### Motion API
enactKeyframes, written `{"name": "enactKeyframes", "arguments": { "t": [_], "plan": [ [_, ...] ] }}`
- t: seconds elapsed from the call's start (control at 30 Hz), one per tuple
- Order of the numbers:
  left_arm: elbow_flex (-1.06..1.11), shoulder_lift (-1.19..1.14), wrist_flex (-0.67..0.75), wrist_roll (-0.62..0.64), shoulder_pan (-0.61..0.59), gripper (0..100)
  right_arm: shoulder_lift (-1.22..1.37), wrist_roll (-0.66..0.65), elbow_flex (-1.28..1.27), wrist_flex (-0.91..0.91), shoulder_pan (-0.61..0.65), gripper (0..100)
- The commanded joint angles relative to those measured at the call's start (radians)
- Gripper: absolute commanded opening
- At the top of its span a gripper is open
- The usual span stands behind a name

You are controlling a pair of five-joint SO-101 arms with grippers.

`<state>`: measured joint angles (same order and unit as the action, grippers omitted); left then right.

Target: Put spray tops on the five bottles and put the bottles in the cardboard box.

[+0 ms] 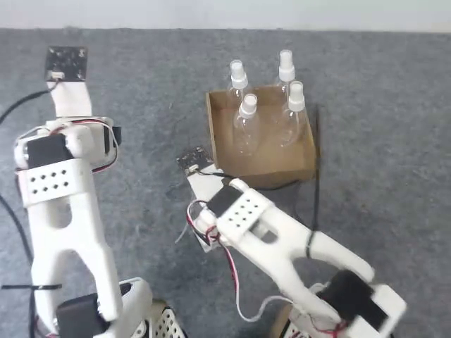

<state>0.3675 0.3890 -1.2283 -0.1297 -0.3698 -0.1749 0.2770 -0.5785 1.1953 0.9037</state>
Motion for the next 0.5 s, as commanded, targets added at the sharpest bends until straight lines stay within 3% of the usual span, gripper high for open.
{"name": "enactKeyframes", "arguments": {
  "t": [0.0, 0.13, 0.23, 0.37, 0.47],
  "plan": [
    [-0.035, -0.003, 0.02, 0.0, 0.002, 19, -0.203, -0.166, 0.071, 0.142, 0.001, 0.6],
    [-0.001, -0.003, 0.021, -0.003, 0.061, 19, -0.409, -0.525, 0.075, 0.332, -0.076, 0.6],
    [0.022, -0.003, 0.023, -0.003, 0.117, 20, -0.547, -0.589, 0.092, 0.414, -0.228, 0.6],
    [0.024, -0.006, 0.023, -0.003, 0.21, 20, -0.625, -0.694, 0.175, 0.561, -0.522, 0.6],
    [0.024, -0.064, 0.023, -0.005, 0.281, 24, -0.59, -0.832, 0.212, 0.591, -0.834, 0.6]
  ]
}}
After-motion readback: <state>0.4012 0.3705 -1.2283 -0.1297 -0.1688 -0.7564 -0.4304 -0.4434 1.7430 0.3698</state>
